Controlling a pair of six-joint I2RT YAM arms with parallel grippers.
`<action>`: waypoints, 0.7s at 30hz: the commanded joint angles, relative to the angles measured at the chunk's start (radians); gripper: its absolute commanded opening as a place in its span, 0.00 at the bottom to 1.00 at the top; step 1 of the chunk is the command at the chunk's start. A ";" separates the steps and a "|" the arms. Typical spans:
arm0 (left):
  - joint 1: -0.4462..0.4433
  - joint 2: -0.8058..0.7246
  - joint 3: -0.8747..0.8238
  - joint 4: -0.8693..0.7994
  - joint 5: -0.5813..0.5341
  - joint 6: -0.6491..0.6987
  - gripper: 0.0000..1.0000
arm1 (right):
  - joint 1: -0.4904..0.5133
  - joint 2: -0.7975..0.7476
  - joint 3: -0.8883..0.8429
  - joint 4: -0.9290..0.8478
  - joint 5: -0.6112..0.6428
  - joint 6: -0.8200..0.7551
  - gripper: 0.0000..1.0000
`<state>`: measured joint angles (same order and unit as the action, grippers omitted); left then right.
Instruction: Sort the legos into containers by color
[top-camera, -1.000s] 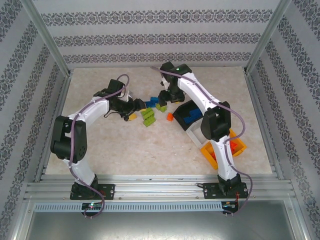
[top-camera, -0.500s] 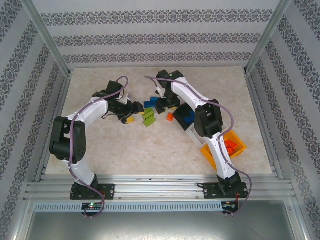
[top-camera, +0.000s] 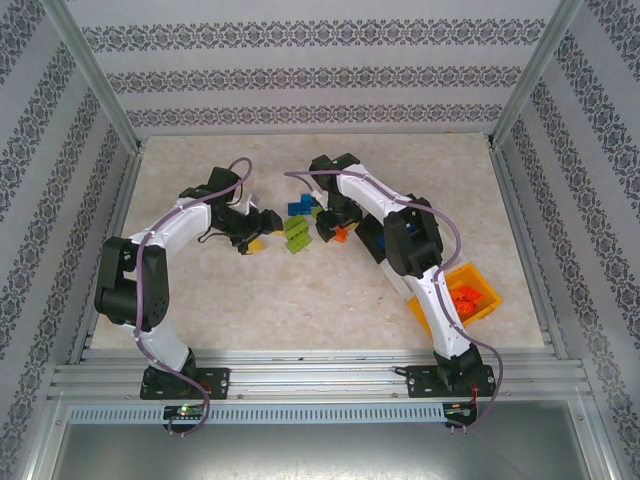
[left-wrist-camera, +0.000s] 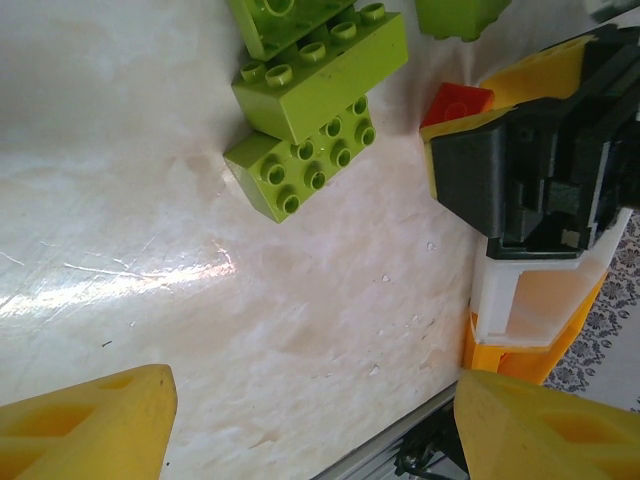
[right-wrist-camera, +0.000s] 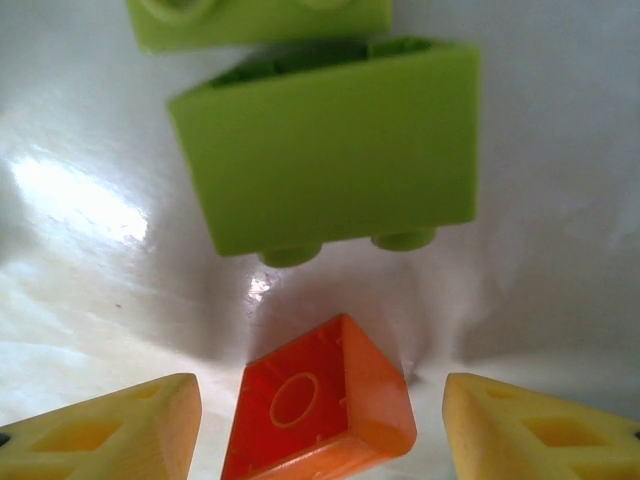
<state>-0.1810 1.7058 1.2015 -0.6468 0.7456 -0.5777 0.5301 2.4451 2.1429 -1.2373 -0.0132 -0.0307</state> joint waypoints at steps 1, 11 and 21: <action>0.014 -0.042 -0.016 -0.031 0.016 0.027 0.74 | 0.019 -0.004 -0.038 -0.025 0.047 -0.013 0.63; 0.013 -0.058 -0.038 -0.015 0.015 0.002 0.74 | 0.031 -0.022 -0.052 0.016 0.045 0.023 0.36; -0.011 -0.037 0.025 -0.028 -0.032 0.020 0.74 | -0.021 -0.257 -0.082 0.041 -0.036 0.184 0.30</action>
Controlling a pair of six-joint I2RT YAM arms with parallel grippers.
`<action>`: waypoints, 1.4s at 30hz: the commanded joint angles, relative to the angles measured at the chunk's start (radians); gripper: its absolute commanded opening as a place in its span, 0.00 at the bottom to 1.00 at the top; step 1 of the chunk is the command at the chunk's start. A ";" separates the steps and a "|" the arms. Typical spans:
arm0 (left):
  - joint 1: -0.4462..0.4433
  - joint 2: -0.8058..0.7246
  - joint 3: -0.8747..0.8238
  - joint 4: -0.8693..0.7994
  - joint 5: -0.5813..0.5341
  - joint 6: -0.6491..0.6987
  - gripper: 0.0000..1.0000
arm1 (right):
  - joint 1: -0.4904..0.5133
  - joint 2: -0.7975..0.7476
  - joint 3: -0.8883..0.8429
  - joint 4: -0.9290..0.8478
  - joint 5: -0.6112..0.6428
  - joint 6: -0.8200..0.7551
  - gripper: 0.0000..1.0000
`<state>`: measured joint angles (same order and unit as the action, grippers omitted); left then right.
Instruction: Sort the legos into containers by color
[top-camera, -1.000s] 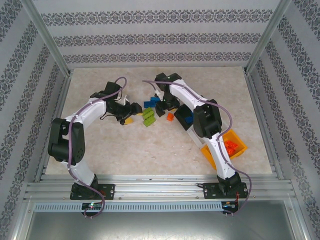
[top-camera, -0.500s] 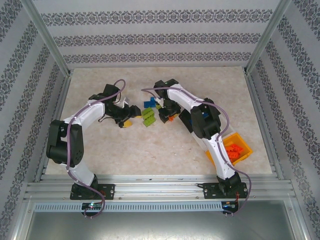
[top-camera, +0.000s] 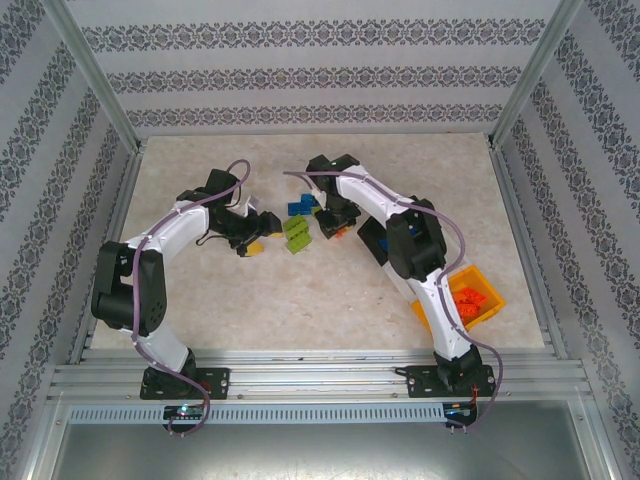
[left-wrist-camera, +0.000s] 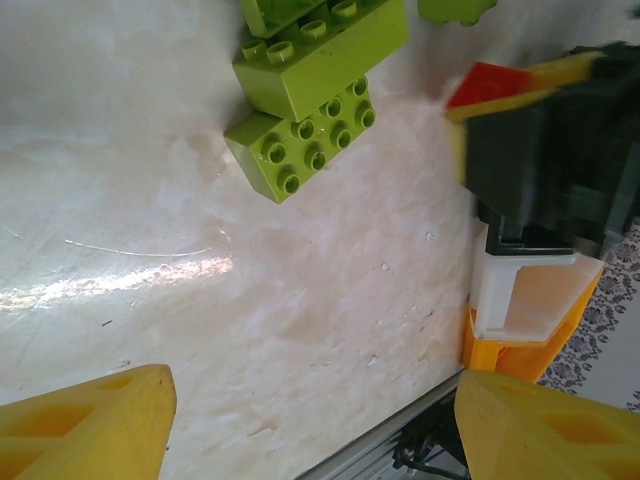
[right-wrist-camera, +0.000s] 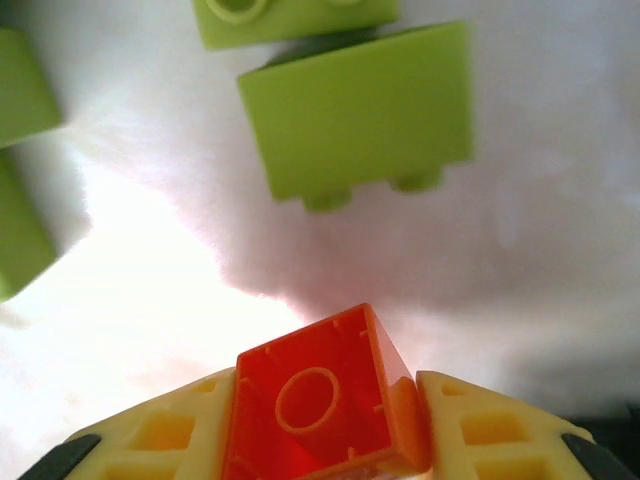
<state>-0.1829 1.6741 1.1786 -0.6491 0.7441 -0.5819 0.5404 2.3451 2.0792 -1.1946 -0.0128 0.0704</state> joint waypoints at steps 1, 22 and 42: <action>-0.022 0.011 0.075 -0.044 -0.046 0.045 0.74 | -0.047 -0.211 -0.055 0.003 -0.052 0.107 0.30; -0.211 0.218 0.329 -0.132 -0.159 0.133 0.84 | -0.744 -1.383 -1.275 0.021 -0.050 0.636 0.31; -0.233 0.205 0.295 -0.218 -0.316 0.160 0.98 | -0.767 -1.330 -1.124 0.178 -0.039 0.540 0.69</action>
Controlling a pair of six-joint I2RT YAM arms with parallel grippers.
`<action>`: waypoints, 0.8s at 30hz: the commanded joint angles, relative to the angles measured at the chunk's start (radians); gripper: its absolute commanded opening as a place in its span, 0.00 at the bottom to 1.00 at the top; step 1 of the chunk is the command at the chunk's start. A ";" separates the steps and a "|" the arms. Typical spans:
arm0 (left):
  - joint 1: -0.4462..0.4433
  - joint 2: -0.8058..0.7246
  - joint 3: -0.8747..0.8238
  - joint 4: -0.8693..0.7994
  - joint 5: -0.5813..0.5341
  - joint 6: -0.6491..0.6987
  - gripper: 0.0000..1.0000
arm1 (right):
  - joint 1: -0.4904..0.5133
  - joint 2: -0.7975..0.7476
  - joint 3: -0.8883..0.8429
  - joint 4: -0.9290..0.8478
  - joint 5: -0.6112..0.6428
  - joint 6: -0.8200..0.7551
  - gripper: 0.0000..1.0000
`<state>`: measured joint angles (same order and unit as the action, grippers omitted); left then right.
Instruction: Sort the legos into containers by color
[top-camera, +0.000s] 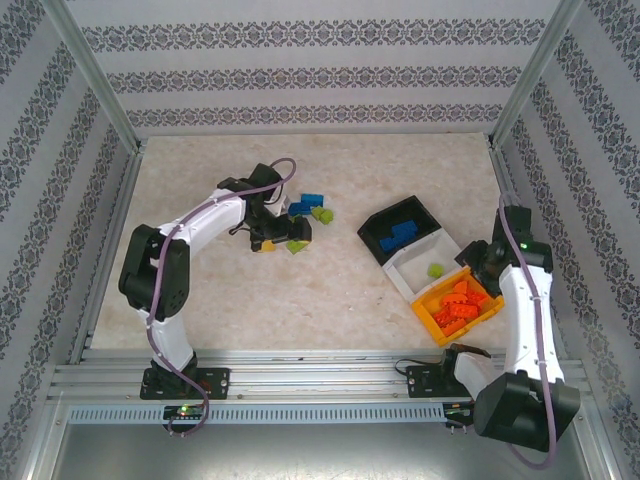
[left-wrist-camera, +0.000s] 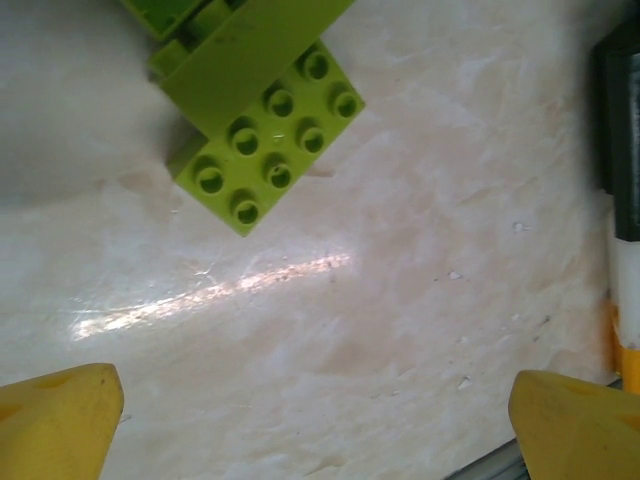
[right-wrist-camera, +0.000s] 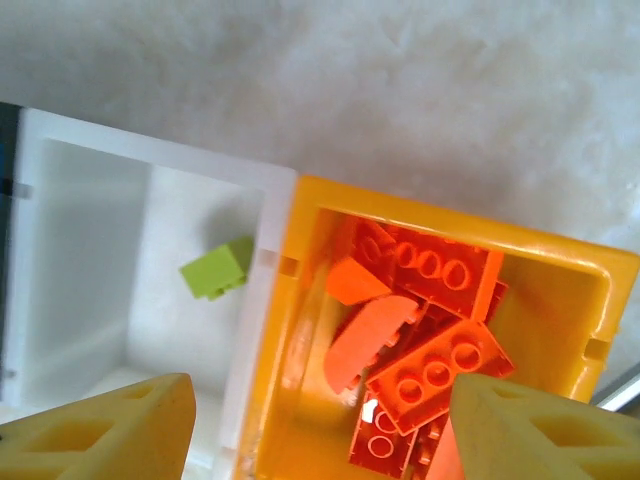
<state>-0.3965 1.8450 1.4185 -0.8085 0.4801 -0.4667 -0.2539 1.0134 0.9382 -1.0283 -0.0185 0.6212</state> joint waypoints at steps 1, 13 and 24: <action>-0.021 0.057 0.076 -0.072 -0.060 0.049 0.96 | 0.048 0.006 0.021 0.010 -0.042 -0.002 0.69; -0.067 0.224 0.214 -0.152 -0.123 -0.087 0.96 | 0.140 0.020 0.009 0.083 -0.124 0.062 0.69; -0.065 0.265 0.160 -0.014 -0.085 -0.402 1.00 | 0.204 0.072 -0.029 0.190 -0.175 0.087 0.70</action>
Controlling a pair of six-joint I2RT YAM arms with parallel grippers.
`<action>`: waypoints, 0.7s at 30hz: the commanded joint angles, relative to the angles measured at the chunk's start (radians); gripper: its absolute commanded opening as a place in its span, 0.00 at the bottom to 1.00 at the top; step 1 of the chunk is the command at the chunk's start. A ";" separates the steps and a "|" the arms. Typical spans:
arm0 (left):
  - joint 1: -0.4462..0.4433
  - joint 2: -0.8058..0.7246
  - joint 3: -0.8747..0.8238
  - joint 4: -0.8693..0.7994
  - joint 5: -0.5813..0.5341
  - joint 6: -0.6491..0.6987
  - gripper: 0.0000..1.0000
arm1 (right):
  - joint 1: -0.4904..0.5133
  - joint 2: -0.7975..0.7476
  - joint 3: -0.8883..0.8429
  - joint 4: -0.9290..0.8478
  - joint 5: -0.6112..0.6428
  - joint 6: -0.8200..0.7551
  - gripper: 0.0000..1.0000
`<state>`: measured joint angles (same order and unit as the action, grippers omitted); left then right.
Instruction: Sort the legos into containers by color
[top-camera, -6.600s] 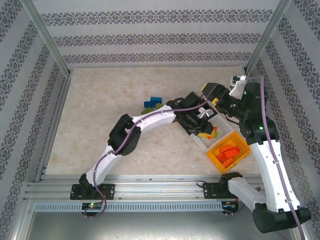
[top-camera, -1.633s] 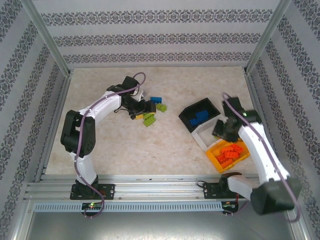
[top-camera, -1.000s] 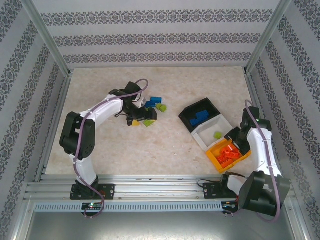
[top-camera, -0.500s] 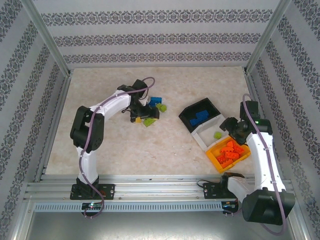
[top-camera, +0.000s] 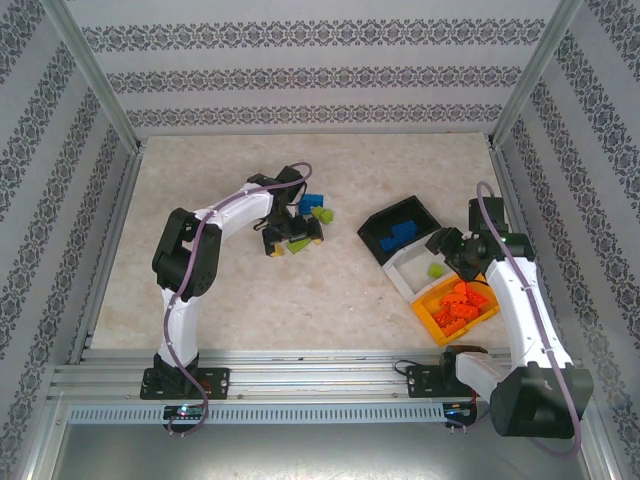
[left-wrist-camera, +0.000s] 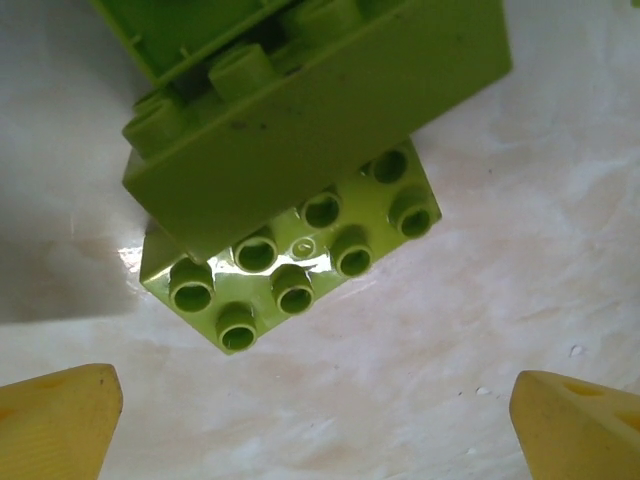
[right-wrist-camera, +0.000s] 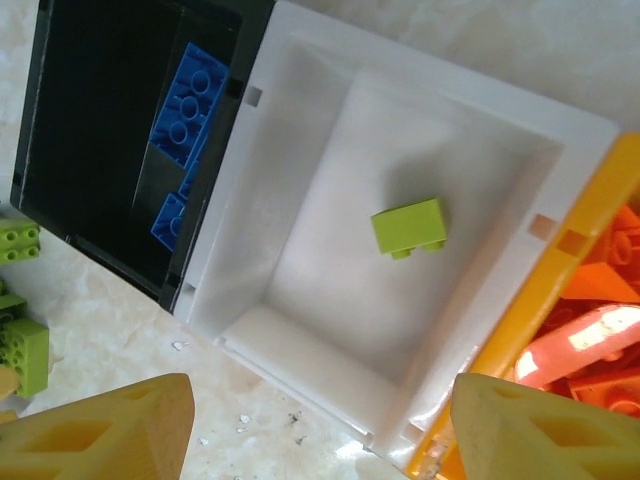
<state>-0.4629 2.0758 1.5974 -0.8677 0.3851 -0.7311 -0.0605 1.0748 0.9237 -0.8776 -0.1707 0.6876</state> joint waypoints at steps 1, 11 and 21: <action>0.003 0.040 -0.019 0.049 0.005 -0.163 1.00 | 0.013 0.016 -0.014 0.045 -0.024 0.017 0.69; 0.007 0.075 -0.040 0.145 -0.059 -0.340 0.96 | 0.019 0.043 -0.022 0.068 -0.042 -0.019 0.70; 0.018 0.140 0.023 0.137 -0.073 -0.342 0.84 | 0.021 0.047 -0.045 0.070 -0.042 -0.046 0.70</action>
<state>-0.4561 2.1387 1.6112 -0.8246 0.3363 -1.0607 -0.0540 1.1156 0.8902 -0.8139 -0.2035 0.6659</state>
